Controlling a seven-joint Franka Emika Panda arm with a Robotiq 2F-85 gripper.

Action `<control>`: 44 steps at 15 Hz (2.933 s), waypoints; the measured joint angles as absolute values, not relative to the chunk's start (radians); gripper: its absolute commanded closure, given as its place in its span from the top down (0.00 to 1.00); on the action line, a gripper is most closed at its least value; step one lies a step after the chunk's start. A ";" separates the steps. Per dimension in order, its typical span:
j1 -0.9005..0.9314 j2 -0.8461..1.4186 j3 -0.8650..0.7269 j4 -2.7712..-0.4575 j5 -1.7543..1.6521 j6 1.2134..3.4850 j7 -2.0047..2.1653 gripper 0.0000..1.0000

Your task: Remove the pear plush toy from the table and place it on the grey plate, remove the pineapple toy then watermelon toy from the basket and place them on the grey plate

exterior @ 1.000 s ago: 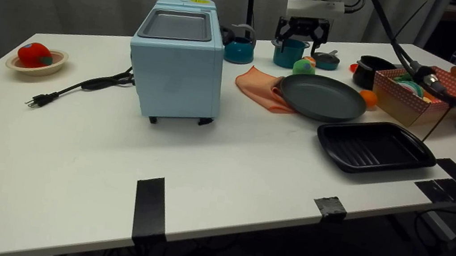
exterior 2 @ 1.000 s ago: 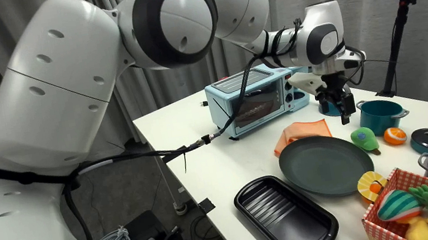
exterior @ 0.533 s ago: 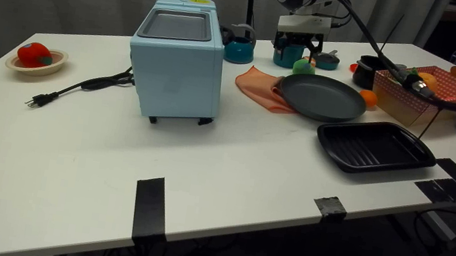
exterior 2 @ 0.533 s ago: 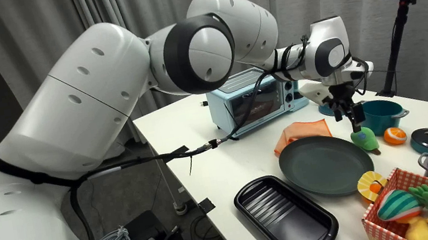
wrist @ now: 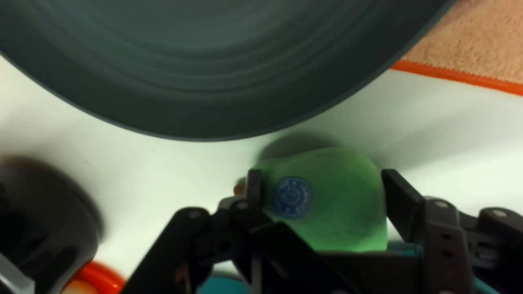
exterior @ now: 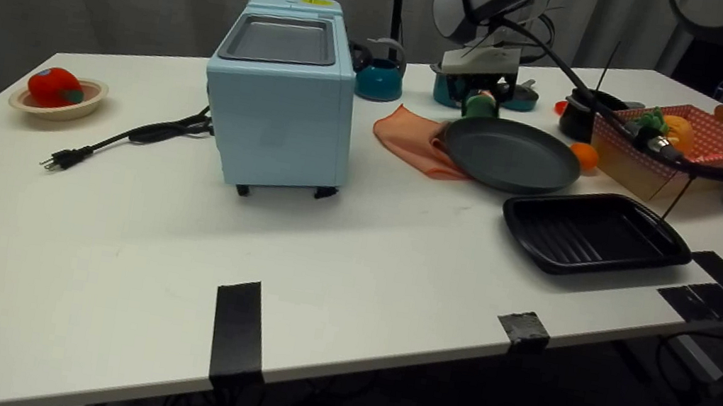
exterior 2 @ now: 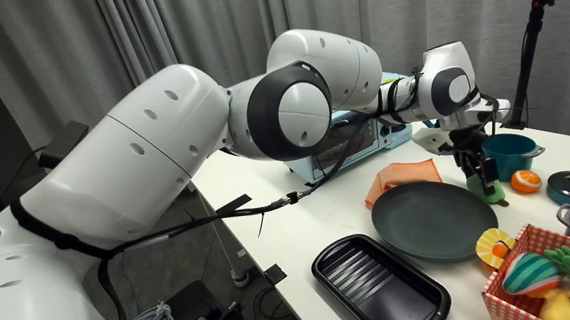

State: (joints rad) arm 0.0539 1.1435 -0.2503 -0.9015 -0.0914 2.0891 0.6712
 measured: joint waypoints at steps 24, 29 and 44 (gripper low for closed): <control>-0.040 0.947 -0.193 -0.922 -0.070 1.961 0.336 0.05; 0.007 0.821 -0.163 -1.140 -0.094 1.976 0.267 0.05; 0.056 0.550 -0.142 -1.809 -0.227 2.323 0.260 0.65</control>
State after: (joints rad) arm 0.0559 0.5504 -0.1416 -1.8092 -0.2269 2.3231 0.2597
